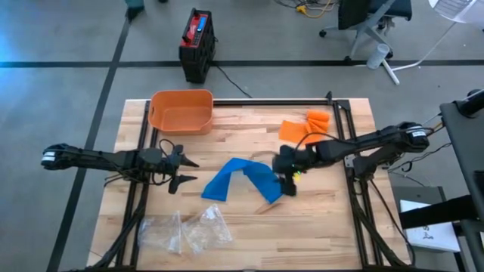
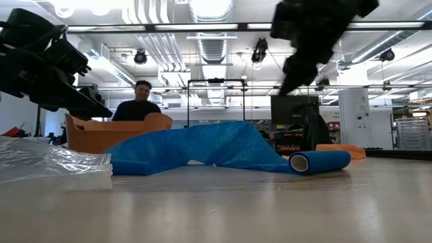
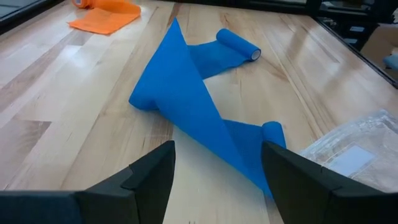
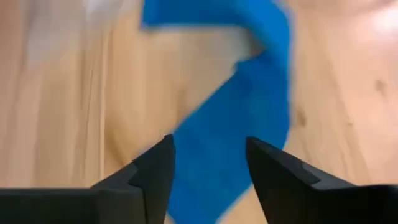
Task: Roll bandage
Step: Roll the blue bandage
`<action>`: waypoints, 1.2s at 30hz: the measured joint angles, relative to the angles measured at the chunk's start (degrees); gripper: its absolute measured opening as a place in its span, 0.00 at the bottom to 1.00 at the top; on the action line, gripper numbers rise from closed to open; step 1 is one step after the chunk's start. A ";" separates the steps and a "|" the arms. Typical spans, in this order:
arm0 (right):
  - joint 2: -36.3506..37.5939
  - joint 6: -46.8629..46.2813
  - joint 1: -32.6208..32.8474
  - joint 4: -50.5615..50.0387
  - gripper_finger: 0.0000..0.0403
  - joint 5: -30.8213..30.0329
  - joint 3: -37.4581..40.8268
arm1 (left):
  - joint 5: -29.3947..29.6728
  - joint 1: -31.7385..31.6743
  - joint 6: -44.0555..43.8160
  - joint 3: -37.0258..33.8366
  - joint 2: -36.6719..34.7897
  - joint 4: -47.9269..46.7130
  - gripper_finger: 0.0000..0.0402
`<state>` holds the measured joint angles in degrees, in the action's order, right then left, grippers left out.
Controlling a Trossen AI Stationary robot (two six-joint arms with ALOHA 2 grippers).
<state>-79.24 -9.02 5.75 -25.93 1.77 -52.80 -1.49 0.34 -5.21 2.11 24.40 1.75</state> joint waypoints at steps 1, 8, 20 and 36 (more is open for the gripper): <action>0.00 2.49 1.12 -1.51 0.50 -0.20 0.31 | 0.86 0.00 0.00 0.00 0.00 0.16 0.58; -1.91 9.85 5.61 -2.02 0.51 -1.76 2.05 | 2.50 0.00 0.15 0.00 0.00 4.40 0.58; -11.05 9.27 7.08 1.81 0.50 -1.87 3.28 | 8.30 0.00 -27.94 0.00 1.37 18.14 0.58; -16.64 12.71 7.28 2.74 0.44 -6.10 3.24 | 17.42 0.22 -19.28 0.00 12.42 38.32 0.58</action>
<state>-95.88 3.69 13.03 -23.19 -4.33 -49.56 15.94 0.56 -24.49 2.11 36.83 40.07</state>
